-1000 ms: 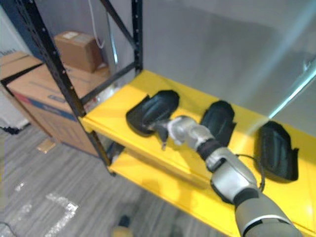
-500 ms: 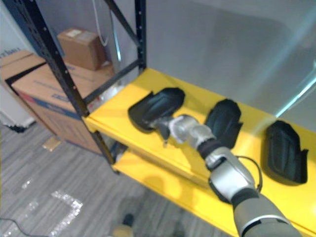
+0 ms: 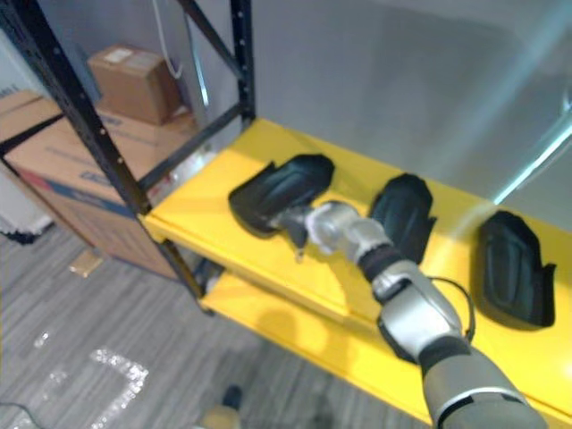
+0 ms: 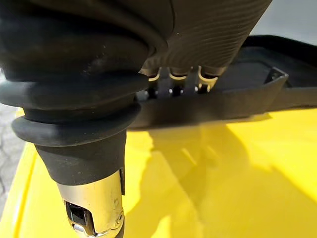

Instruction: Walk over and take plastic housings, then place them on the shelf

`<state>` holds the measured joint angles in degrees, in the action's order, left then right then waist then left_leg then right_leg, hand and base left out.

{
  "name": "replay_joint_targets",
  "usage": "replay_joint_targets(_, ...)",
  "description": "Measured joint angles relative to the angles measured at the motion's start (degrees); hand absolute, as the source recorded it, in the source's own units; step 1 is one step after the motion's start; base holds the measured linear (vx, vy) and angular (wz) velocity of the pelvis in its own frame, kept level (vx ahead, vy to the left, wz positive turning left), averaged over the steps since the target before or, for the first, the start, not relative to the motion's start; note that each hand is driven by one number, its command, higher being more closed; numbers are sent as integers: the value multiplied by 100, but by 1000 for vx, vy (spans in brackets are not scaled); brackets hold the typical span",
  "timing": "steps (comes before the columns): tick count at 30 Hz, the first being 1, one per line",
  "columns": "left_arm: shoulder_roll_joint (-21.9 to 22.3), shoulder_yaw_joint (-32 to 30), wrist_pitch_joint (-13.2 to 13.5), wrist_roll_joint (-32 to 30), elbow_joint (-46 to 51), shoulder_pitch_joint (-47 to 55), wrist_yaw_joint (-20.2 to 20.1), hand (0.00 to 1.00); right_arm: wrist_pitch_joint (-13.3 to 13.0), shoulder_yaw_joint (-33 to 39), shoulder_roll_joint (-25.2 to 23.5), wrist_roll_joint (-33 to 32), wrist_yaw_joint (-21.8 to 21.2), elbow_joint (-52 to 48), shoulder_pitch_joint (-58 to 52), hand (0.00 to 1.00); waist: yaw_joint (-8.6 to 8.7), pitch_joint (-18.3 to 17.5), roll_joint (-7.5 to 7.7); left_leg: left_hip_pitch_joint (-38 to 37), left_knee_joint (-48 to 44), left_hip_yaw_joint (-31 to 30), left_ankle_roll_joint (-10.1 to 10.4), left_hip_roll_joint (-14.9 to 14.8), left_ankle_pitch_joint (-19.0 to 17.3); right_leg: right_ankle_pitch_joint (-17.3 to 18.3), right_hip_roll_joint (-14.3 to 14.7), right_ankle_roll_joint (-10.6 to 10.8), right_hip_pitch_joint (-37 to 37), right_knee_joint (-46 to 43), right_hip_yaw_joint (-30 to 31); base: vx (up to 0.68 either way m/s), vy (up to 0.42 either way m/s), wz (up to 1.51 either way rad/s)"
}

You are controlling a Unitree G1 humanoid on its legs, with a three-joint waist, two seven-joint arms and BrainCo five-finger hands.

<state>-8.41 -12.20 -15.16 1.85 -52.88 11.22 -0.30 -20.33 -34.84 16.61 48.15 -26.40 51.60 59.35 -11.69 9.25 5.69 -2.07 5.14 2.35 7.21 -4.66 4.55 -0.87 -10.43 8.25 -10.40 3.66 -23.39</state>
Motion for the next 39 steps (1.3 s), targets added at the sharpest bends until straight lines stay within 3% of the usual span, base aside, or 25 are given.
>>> replay_joint_targets(10, -13, -1, 6, 0, 6, 1, 2, 0, -256, -1, 180, 19, -247, -199, 32, 0, 9, 68, 90, -22, 1, 80, -48, 57, -31, -13, -65, 24, 22, -1, 58, -8, 2, -2)
replay_joint_targets(16, -14, 12, 12, -1, 6, 2, 8, 0, -585, -70, 494, 66, -709, -406, 243, 0, 13, 60, 103, 13, -1, 115, -48, -3, -24, -29, -16, 23, 96, -32, 131, 1, -7, -2)
replay_joint_targets(23, -83, 110, 17, -114, -7, 21, 4, 0, -456, -86, 796, 98, -738, -828, 277, 0, 106, 34, 125, 19, -2, 158, 18, -179, 20, 18, 135, -94, 220, -179, 226, -38, -37, -7)
replay_joint_targets(31, -226, 244, 5, -690, -32, 25, -60, 0, -330, -86, 857, 85, -734, -1361, 60, 0, 239, 7, 126, -90, -38, 388, 57, -326, 66, 74, 215, -192, 433, -519, 505, -56, -25, -17)
replay_joint_targets(34, -229, 242, 3, -620, -32, 23, -56, 0, -343, -86, 885, 33, -364, -1673, -9, 0, 292, 9, 123, -111, -37, 391, 26, -348, 58, 97, 220, -217, 447, -586, 509, -56, -12, -3)
replay_joint_targets(39, -226, 234, 20, -621, -31, 32, -55, 0, -297, -18, 1001, -126, 739, -2305, -80, 0, 291, 12, 115, -111, -36, 385, 21, -378, 60, 152, 242, -257, 453, -602, 499, -18, -9, 0)
